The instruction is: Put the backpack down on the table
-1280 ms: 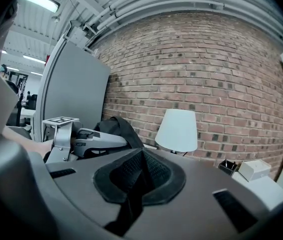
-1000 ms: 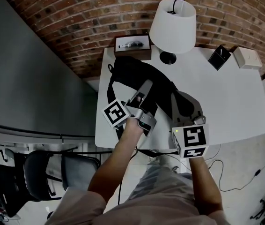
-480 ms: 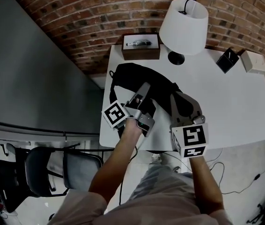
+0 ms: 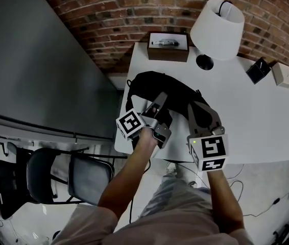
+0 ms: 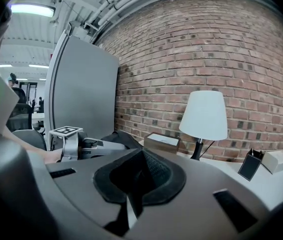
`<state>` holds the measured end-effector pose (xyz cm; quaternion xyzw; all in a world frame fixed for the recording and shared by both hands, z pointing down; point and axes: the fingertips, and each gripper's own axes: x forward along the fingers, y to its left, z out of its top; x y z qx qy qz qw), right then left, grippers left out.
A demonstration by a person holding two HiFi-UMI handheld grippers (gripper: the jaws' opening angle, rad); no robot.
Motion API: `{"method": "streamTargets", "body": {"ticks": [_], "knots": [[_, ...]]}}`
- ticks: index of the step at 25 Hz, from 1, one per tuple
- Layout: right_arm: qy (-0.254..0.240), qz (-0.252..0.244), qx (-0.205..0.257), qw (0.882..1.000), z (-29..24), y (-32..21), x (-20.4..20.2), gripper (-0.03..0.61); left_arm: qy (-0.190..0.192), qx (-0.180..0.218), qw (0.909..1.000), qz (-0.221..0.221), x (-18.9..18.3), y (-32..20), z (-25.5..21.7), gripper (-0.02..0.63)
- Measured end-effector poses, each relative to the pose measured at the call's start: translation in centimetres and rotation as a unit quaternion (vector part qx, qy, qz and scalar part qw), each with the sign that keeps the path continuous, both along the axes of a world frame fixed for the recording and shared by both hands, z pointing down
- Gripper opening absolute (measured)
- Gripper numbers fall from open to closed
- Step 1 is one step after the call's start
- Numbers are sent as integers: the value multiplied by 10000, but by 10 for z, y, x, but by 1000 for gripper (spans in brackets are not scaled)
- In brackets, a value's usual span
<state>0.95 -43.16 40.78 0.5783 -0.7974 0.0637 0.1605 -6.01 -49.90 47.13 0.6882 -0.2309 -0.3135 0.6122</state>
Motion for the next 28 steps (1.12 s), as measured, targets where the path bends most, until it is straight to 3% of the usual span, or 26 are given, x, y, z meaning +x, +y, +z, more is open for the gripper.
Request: {"method": "streamTargets", "body": {"ticks": [19, 28], "knots": [[-19, -516, -300, 9982, 23, 12, -52, 2, -283, -361, 9986, -249, -42, 23, 43, 55], [-55, -725, -447, 9963, 35, 22, -73, 2, -643, -666, 9951, -354, -63, 44, 71, 92]]}}
